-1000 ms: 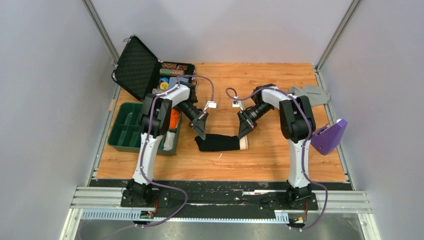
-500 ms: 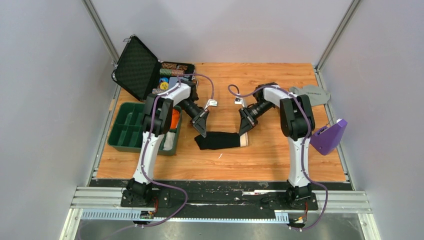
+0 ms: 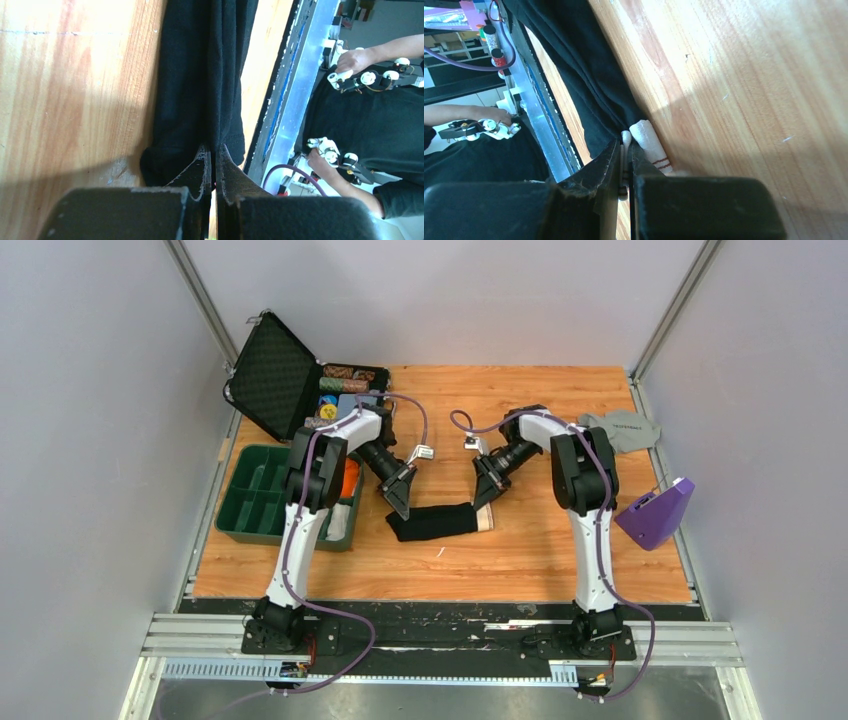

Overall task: Roll the underwear
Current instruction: Fold the underwear at the center of the board.

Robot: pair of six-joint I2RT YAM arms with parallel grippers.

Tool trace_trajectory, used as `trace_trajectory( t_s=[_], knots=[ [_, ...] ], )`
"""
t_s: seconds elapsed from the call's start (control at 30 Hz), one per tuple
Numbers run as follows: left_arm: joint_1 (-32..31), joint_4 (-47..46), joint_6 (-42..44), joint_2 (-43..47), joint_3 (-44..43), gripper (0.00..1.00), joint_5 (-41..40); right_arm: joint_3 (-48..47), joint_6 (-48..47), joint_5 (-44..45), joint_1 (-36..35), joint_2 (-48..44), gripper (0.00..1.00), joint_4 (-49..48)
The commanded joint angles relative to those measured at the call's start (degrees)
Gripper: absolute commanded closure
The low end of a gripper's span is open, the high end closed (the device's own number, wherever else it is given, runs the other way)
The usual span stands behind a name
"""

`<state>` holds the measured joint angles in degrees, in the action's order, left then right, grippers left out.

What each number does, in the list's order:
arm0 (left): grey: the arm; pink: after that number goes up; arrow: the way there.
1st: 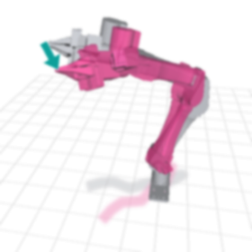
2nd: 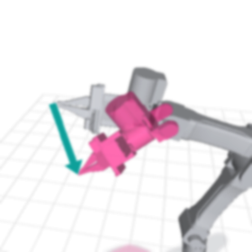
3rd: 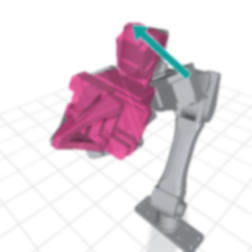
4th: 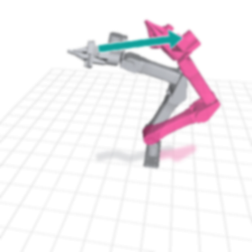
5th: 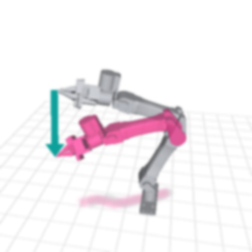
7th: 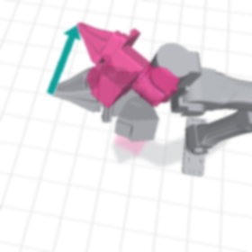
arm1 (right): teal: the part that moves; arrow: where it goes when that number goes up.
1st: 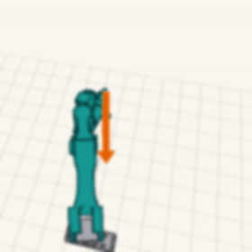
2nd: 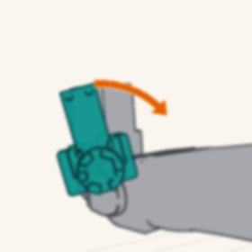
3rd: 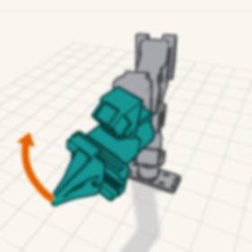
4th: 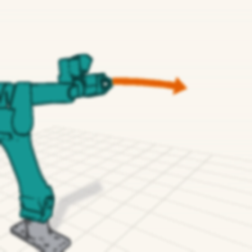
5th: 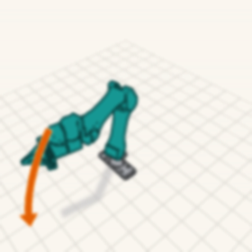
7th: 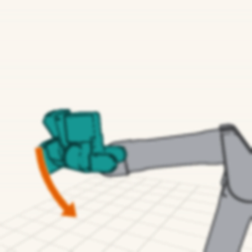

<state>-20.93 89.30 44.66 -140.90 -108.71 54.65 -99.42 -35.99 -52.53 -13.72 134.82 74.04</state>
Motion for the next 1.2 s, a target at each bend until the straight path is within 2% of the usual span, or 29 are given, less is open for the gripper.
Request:
trace_trajectory(
  t_s=[0.0, 0.27, 0.43, 0.8, 1.0, 1.17],
  knots=[
    [0.3, 0.8, -1.2, 0.0, 0.8, 1.00, -2.5, -2.7, 2.6, 3.8, -0.5, 1.4, 1.00, -1.9],
    [0.9, -3.4, -3.8, 1.6, 2.8, 0.94, -5.2, -1.8, 5.5, 7.0, -0.8, 2.4, 1.00, -3.3],
    [1.0, -2.8, -2.6, 2.3, 2.3, 1.00, -4.1, -3.5, 4.2, 4.0, -1.0, -1.6, 1.00, -1.4],
    [1.4, 0.1, -1.2, 4.8, 0.1, 1.00, -2.7, -6.2, 0.7, 3.0, -1.5, -3.4, 1.00, 3.0],
    [2.2, 0.3, -2.4, 5.9, -1.3, 1.00, -3.7, -11.3, -0.2, 1.0, -1.4, -3.5, 1.00, 4.7],
    [2.5, -1.3, -4.0, 5.6, -2.1, 1.00, -6.2, -17.0, -0.3, 1.1, -1.5, 1.4, 1.00, 5.8]
  ],
)
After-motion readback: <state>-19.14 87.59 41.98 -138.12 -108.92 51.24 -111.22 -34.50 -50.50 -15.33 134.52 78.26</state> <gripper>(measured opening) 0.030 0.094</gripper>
